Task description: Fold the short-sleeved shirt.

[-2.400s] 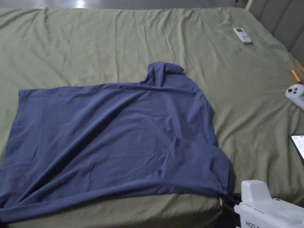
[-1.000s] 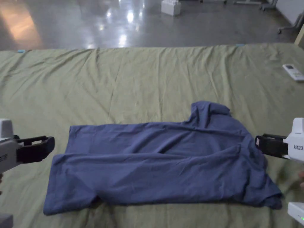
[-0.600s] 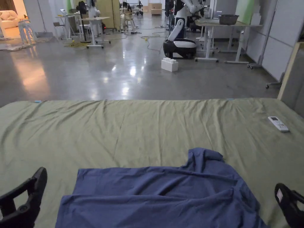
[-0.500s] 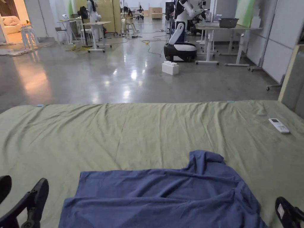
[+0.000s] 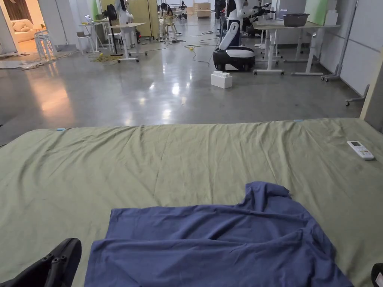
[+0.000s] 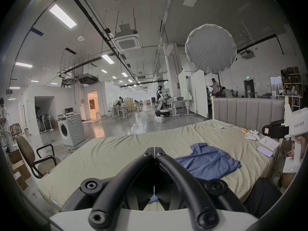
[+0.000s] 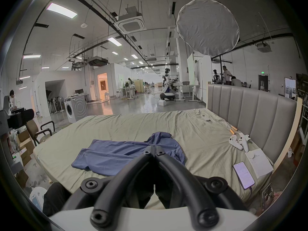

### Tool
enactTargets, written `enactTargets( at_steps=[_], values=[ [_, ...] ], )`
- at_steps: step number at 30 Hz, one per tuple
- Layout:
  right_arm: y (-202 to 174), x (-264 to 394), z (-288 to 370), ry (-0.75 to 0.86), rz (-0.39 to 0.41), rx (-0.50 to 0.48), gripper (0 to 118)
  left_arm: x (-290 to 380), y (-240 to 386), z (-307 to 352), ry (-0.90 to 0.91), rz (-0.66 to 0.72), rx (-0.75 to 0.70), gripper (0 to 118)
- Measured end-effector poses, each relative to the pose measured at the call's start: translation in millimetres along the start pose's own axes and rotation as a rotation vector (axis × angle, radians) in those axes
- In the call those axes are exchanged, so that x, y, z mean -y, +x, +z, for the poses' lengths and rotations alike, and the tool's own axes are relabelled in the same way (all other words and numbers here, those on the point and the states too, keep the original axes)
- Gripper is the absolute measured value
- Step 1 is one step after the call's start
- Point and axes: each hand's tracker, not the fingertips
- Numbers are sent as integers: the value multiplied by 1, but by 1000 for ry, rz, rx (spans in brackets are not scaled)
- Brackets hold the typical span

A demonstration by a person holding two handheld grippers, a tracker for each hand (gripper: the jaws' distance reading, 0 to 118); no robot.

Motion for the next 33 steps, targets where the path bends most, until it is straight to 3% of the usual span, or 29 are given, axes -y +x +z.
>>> enactTargets(
  at_steps=[6,10,12,13,14,15,20,26,27,29,33],
  values=[
    [-1,5,-9,-34,5,-15,0,20,-19,-12,-139,81,-22,0],
    [2,17,-22,-87,-27,-44,0,47,-42,-36,-234,243,-3,1],
    [2,23,-27,-108,-39,-52,0,68,-56,-53,-295,345,1,23],
    [3,27,-29,-121,-48,-56,0,81,-62,-65,-331,384,10,45],
    [3,30,-31,-138,-55,-61,0,95,-68,-80,-385,398,24,73],
    [4,34,-34,-154,-58,-64,0,109,-73,-93,-428,405,11,81],
    [10,46,-43,-207,-75,-46,0,181,-89,-171,-624,459,-29,80],
    [24,55,-44,-266,-104,-8,0,232,-88,-235,-778,378,-74,76],
    [25,56,-44,-273,-106,-1,0,236,-86,-239,-795,381,-77,67],
    [30,60,-44,-288,-113,16,0,242,-80,-246,-800,379,-64,14],
    [35,67,-48,-311,-138,36,0,240,-57,-250,-820,192,-71,11]
  ],
)
